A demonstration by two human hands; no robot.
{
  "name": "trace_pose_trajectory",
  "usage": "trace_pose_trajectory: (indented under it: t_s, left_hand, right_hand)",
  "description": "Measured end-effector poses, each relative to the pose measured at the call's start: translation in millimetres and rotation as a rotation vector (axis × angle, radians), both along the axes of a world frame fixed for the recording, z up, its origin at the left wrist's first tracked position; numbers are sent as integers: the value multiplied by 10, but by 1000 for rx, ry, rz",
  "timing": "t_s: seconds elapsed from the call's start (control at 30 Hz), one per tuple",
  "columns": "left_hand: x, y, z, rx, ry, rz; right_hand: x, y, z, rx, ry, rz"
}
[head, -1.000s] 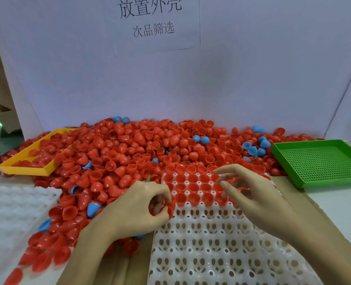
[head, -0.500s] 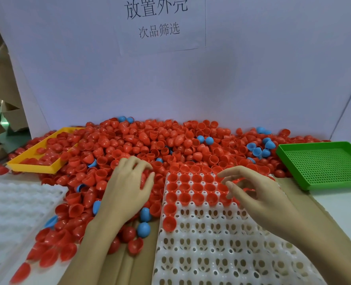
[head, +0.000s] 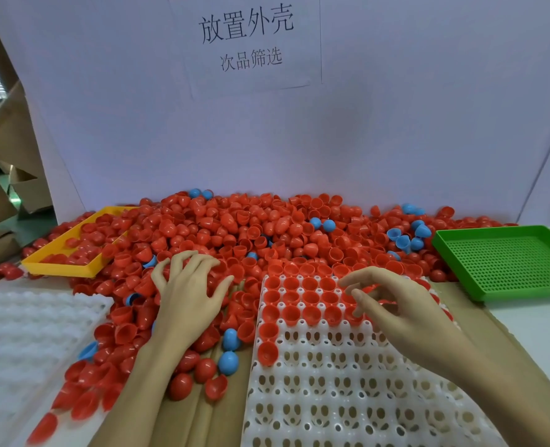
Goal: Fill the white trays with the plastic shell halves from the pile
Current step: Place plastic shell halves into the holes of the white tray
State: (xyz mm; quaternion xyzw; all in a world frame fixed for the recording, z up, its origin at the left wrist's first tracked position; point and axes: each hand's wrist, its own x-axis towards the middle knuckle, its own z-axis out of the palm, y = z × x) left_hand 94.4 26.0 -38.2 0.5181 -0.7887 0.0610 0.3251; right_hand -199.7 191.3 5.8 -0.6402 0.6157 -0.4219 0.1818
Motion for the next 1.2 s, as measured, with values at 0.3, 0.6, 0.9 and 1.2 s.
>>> trace_pose_trajectory:
  t_s: [0.3, 0.6, 0.9, 1.2]
  left_hand:
    - [-323, 397, 211, -265, 138, -281]
    - [-611, 769, 241, -248, 217, -524]
    - [-644, 815, 262, -158, 227, -604]
    - [-721, 836, 255, 457, 670, -774]
  right_hand:
    - [62, 2, -10, 40, -58, 117]
    - [166, 31, 37, -42, -100, 151]
    - [189, 47, 48, -116, -128, 180]
    - [228, 54, 13, -198, 22, 238]
